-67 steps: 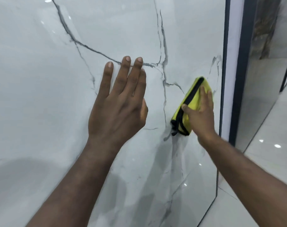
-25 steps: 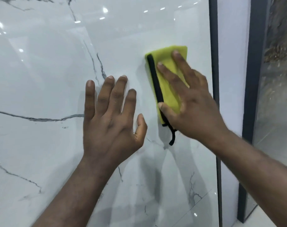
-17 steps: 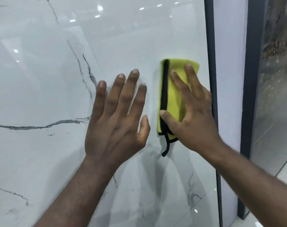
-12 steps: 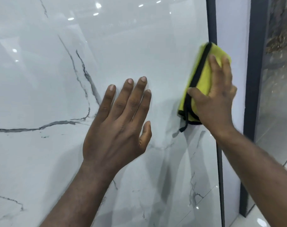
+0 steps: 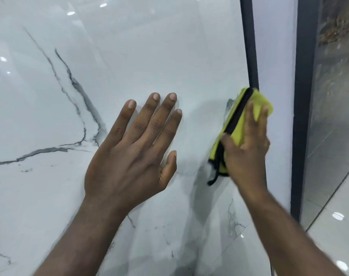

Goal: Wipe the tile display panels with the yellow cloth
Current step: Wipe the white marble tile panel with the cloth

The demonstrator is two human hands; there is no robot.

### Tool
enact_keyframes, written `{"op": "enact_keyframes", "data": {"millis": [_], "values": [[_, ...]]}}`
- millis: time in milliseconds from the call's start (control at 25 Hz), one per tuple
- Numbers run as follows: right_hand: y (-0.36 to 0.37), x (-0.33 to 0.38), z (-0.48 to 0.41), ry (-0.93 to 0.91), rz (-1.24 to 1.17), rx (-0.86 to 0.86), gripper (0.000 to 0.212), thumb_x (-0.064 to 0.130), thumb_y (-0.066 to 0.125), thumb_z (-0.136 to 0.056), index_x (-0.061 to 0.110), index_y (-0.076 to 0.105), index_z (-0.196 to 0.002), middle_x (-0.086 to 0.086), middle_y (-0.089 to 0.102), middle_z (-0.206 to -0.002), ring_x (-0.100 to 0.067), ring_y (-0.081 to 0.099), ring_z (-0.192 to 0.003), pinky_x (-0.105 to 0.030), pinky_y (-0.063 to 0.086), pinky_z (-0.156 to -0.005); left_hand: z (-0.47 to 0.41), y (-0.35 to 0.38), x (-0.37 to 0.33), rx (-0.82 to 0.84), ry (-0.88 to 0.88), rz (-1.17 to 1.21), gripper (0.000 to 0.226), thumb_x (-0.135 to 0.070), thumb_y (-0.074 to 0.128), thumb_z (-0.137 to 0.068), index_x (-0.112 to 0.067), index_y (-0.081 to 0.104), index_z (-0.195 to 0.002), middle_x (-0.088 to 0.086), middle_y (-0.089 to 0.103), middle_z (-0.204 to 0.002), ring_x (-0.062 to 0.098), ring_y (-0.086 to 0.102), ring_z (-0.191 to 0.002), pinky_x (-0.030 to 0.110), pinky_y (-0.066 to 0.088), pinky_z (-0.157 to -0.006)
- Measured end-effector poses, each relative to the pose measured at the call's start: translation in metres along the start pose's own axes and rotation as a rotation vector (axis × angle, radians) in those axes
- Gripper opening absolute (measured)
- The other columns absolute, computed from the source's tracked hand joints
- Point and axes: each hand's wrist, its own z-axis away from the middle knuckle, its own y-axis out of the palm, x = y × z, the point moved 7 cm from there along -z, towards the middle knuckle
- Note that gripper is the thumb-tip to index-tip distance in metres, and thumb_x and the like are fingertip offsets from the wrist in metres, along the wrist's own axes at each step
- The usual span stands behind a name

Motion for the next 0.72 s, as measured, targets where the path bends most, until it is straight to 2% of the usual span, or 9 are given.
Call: {"op": "enact_keyframes", "data": {"millis": [80,160,240,320,360,480,560,640,720], "values": [[0.014,0.018,0.034,-0.157,-0.033,0.121,0.087,0.033,0.066,-0.099,0.047,0.014,-0.167,0.021,-0.013,-0.175,-0.008,0.004,-0.162,-0.029,0.008,-0.125,0.001,0.0,-0.002,0.001,0.041,-0.007,0.071,-0.043,0.046,-0.11,-0.011,0.028,-0.172,0.011,0.019,-0.18,0.029,0.021,-0.166,0.052,0.012,-0.136],[0.01,0.022,0.028,-0.28,-0.02,0.14,0.087,0.031,0.07,-0.101,0.045,0.016,-0.168,0.022,-0.013,-0.175,-0.004,0.0,-0.162,-0.025,0.006,-0.127,0.003,0.001,-0.008,0.022,0.098,0.001,0.071,-0.042,0.046,-0.11,-0.011,0.029,-0.171,0.01,0.02,-0.18,0.029,0.022,-0.166,0.053,0.015,-0.136],[0.001,-0.011,0.009,-0.127,-0.047,0.076,0.084,0.038,0.068,-0.101,0.049,0.016,-0.167,0.019,-0.01,-0.176,0.0,0.003,-0.16,-0.035,0.01,-0.131,0.003,0.004,-0.011,0.042,0.136,0.013,0.07,-0.041,0.046,-0.11,-0.012,0.029,-0.171,0.01,0.02,-0.18,0.029,0.021,-0.166,0.053,0.017,-0.135],[-0.001,-0.045,0.021,0.132,-0.087,0.045,0.083,0.046,0.063,-0.1,0.054,0.012,-0.165,0.018,-0.011,-0.176,-0.011,0.007,-0.162,-0.05,0.013,-0.132,0.003,0.007,-0.011,0.064,0.135,0.005,0.07,-0.042,0.044,-0.111,-0.012,0.026,-0.172,0.01,0.019,-0.18,0.028,0.019,-0.167,0.053,0.017,-0.136],[0.003,-0.051,0.036,0.166,-0.07,0.073,0.084,0.044,0.063,-0.1,0.055,0.01,-0.165,0.018,-0.012,-0.176,-0.015,0.008,-0.162,-0.052,0.013,-0.131,0.005,0.009,-0.01,0.077,0.129,-0.002,0.07,-0.042,0.043,-0.111,-0.012,0.025,-0.172,0.01,0.018,-0.18,0.029,0.018,-0.167,0.053,0.017,-0.136],[0.01,-0.019,0.056,-0.053,-0.076,0.215,0.092,0.035,0.071,-0.099,0.053,0.01,-0.166,0.024,-0.019,-0.173,-0.019,0.01,-0.162,-0.039,0.014,-0.126,0.001,0.009,-0.013,0.108,0.132,-0.012,0.07,-0.042,0.041,-0.112,-0.011,0.023,-0.173,0.01,0.017,-0.181,0.029,0.017,-0.167,0.053,0.018,-0.135],[0.007,-0.005,0.038,-0.155,-0.042,0.248,0.092,0.035,0.073,-0.099,0.051,0.013,-0.166,0.027,-0.018,-0.171,-0.011,0.007,-0.162,-0.034,0.017,-0.126,-0.001,0.01,-0.014,0.139,0.136,0.025,0.07,-0.043,0.04,-0.112,-0.011,0.024,-0.173,0.01,0.016,-0.181,0.029,0.015,-0.167,0.053,0.016,-0.136],[-0.001,-0.03,0.022,-0.072,-0.025,0.168,0.09,0.038,0.072,-0.099,0.05,0.015,-0.167,0.023,-0.013,-0.173,-0.004,0.007,-0.16,-0.03,0.018,-0.128,0.002,0.012,-0.012,0.143,0.13,0.017,0.071,-0.045,0.04,-0.112,-0.011,0.024,-0.172,0.01,0.016,-0.181,0.03,0.015,-0.167,0.053,0.016,-0.136],[-0.005,-0.068,0.03,0.2,-0.047,0.093,0.088,0.04,0.069,-0.1,0.047,0.013,-0.168,0.011,-0.01,-0.177,-0.017,0.013,-0.162,-0.047,0.021,-0.13,0.003,0.011,-0.012,0.136,0.127,0.0,0.071,-0.046,0.04,-0.112,-0.011,0.026,-0.172,0.01,0.017,-0.18,0.03,0.016,-0.167,0.053,0.016,-0.136]]}}
